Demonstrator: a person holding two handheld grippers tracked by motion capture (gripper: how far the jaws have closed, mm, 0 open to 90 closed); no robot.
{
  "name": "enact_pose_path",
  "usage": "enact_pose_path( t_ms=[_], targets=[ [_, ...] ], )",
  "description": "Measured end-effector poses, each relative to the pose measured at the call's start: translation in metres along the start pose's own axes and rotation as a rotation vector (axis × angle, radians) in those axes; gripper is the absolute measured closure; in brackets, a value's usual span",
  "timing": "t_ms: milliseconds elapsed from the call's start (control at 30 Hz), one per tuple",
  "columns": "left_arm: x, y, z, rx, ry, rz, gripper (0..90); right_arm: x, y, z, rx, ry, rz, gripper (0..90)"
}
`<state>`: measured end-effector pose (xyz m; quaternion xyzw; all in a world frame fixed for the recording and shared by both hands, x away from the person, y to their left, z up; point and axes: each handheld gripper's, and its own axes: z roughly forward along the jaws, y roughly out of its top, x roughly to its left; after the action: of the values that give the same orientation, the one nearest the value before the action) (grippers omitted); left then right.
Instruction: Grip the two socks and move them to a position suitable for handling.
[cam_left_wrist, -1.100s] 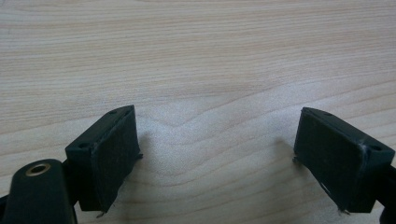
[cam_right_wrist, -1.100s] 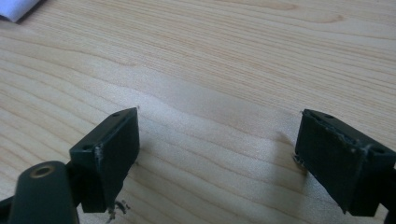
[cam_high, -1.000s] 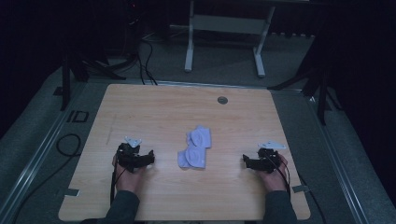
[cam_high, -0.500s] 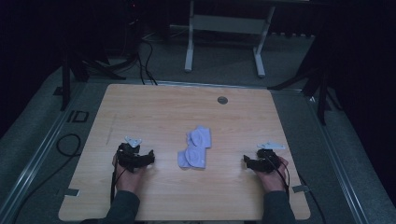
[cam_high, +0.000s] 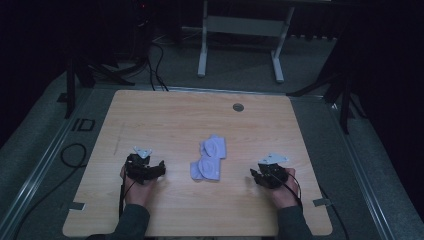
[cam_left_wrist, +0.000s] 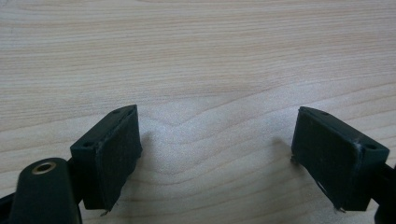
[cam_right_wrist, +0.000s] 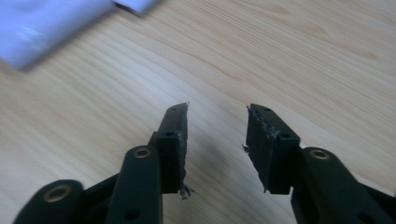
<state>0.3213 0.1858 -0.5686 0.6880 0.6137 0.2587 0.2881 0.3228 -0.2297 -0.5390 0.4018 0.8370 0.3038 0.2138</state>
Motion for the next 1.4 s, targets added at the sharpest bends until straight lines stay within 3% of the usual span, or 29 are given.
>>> enact_pose_path(
  t_ms=[100, 300, 600, 700, 900, 1200, 1400],
  targets=[
    [0.000, 0.000, 0.000, 0.000, 0.002, -0.002, 15.6, 0.013, 0.010, 0.004, -0.001, 0.032, -0.051, 63.5],
    [0.000, 0.000, 0.000, -0.003, 0.005, -0.004, 17.0, 0.038, 0.031, 0.015, -0.001, 0.093, -0.110, 69.7],
    [-0.001, -0.001, -0.001, -0.012, 0.009, -0.011, 22.5, 0.066, 0.056, 0.031, -0.015, 0.156, -0.147, 77.9],
    [-0.001, -0.001, -0.002, -0.010, 0.010, -0.011, 24.2, 0.072, 0.063, 0.038, -0.019, 0.171, -0.145, 81.6],
    [-0.002, 0.000, -0.006, -0.003, 0.009, -0.012, 37.7, 0.078, 0.073, 0.053, -0.022, 0.193, -0.116, 81.7],
    [-0.004, 0.001, -0.010, 0.023, 0.005, -0.011, 50.8, 0.084, 0.070, 0.071, 0.007, 0.209, -0.116, 84.2],
    [-0.016, 0.002, -0.014, 0.043, -0.028, 0.055, 60.2, 0.089, 0.067, 0.068, 0.002, 0.228, -0.136, 84.3]
  ],
)
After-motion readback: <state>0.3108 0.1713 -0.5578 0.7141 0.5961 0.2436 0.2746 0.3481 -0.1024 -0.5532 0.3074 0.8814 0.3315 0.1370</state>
